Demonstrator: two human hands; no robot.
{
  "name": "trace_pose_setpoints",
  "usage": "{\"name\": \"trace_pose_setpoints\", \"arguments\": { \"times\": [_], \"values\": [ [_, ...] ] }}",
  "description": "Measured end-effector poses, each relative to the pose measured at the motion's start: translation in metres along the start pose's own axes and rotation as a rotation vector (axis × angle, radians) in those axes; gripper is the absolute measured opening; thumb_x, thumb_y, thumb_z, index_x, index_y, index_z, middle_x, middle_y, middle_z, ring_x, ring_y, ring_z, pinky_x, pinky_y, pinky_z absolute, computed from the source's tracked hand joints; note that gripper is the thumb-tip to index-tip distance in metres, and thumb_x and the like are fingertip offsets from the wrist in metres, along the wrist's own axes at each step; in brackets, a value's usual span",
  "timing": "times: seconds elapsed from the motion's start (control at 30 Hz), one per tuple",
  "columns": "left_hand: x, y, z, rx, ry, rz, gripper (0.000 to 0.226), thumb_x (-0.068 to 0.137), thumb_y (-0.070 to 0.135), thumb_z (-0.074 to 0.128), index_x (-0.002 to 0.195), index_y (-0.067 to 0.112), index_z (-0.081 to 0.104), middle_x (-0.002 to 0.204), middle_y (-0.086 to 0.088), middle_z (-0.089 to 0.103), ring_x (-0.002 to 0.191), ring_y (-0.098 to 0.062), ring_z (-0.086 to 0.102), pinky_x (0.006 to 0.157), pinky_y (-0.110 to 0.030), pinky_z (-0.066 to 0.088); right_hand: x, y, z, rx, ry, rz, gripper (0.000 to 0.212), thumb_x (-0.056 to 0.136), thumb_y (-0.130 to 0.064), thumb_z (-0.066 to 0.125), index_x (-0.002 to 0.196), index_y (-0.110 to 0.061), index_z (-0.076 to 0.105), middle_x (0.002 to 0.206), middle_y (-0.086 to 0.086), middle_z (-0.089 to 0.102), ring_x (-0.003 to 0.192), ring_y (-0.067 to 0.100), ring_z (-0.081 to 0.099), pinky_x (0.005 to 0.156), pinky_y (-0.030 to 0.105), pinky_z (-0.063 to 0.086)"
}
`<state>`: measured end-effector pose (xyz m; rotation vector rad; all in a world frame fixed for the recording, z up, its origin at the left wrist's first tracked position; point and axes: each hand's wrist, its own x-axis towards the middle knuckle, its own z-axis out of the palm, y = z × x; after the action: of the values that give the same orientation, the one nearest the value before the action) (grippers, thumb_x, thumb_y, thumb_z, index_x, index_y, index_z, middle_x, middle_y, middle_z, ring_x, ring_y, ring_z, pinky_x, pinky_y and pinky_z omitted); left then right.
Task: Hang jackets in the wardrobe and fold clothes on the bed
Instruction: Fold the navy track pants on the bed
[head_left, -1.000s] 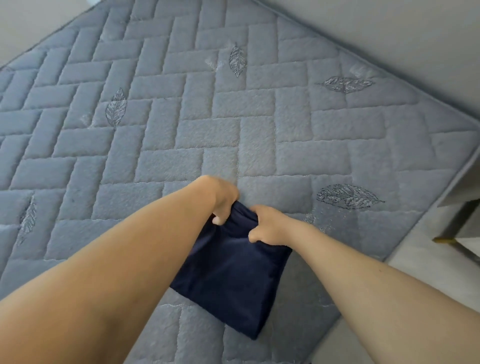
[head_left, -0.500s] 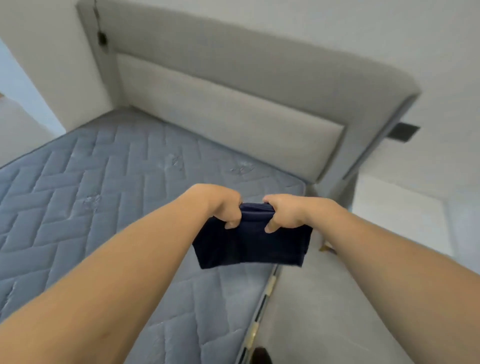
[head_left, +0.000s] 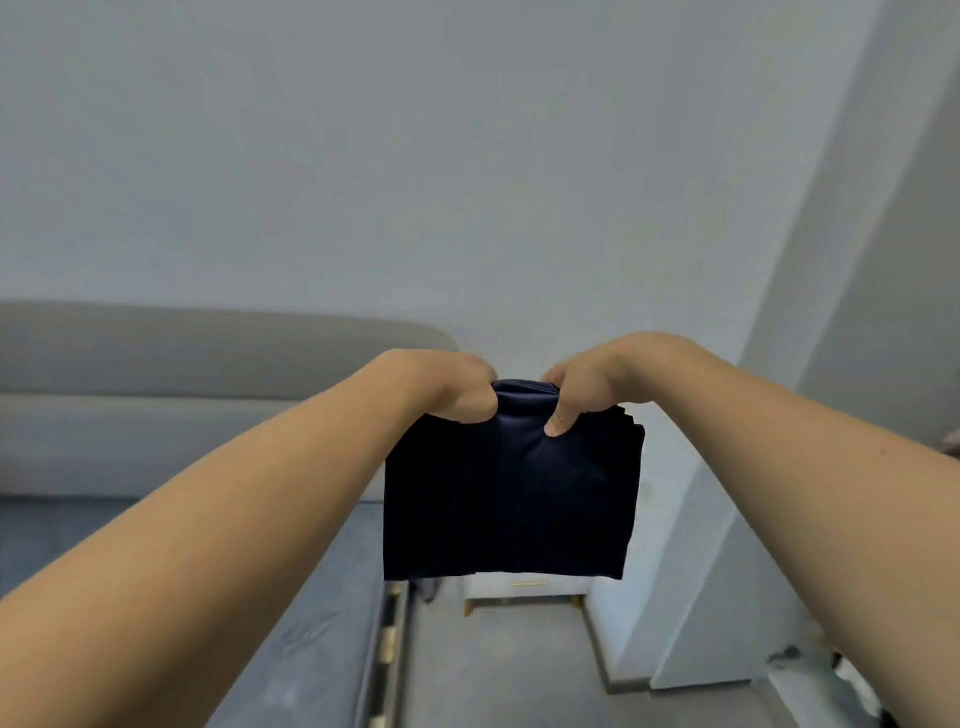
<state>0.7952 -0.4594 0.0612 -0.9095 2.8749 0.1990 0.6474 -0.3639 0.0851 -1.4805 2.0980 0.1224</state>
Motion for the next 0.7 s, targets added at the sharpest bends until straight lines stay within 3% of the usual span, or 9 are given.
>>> {"name": "trace_pose_setpoints", "arguments": {
  "times": [0.1, 0.27, 0.43, 0.53, 0.7],
  "values": [
    [0.029, 0.085, -0.034, -0.002, 0.045, 0.109, 0.022, 0.08, 0.018, 0.045, 0.098, 0.024, 0.054, 0.086, 0.01, 0.053, 0.08, -0.014, 0.054, 0.064, -0.031, 0.042, -0.057, 0.073, -0.029, 0.006, 0.095, 0.103, 0.032, 0.093, -0.019, 0.062, 0.125, -0.021, 0.056, 0.12, 0.005, 0.066, 0.109, 0.03, 0.064, 0.102, 0.047, 0.046],
    [0.07, 0.215, -0.075, -0.051, 0.087, 0.316, 0.022, 0.073, 0.021, 0.054, 0.093, 0.027, 0.055, 0.096, 0.005, 0.06, 0.089, -0.02, 0.06, 0.083, -0.043, 0.052, -0.143, 0.198, -0.064, 0.01, 0.272, 0.299, 0.034, 0.092, -0.025, 0.063, 0.124, -0.027, 0.052, 0.122, 0.003, 0.062, 0.108, 0.029, 0.062, 0.1, 0.048, 0.047],
    [0.119, 0.347, -0.1, 0.016, 0.197, 0.537, 0.017, 0.085, 0.02, 0.046, 0.101, 0.025, 0.052, 0.094, 0.008, 0.057, 0.083, -0.013, 0.056, 0.067, -0.032, 0.045, -0.215, 0.311, -0.08, 0.061, 0.462, 0.44, 0.034, 0.09, -0.021, 0.059, 0.123, -0.023, 0.048, 0.123, 0.004, 0.057, 0.111, 0.03, 0.058, 0.097, 0.046, 0.048],
    [0.153, 0.423, -0.109, 0.207, 0.353, 0.599, 0.016, 0.089, 0.019, 0.042, 0.103, 0.025, 0.046, 0.092, 0.006, 0.054, 0.081, -0.017, 0.051, 0.075, -0.032, 0.036, -0.247, 0.364, -0.088, 0.082, 0.566, 0.494, 0.028, 0.084, -0.023, 0.051, 0.112, -0.024, 0.05, 0.106, 0.001, 0.059, 0.097, 0.023, 0.059, 0.089, 0.041, 0.05],
    [0.221, 0.523, -0.126, 0.468, 0.71, 0.665, 0.024, 0.091, 0.017, 0.041, 0.112, 0.02, 0.051, 0.11, -0.001, 0.062, 0.104, -0.024, 0.05, 0.1, -0.041, 0.029, -0.269, 0.448, -0.11, 0.051, 0.774, 0.564, 0.024, 0.094, -0.026, 0.044, 0.116, -0.02, 0.05, 0.103, -0.002, 0.054, 0.095, 0.02, 0.054, 0.078, 0.034, 0.041]
  ]
}}
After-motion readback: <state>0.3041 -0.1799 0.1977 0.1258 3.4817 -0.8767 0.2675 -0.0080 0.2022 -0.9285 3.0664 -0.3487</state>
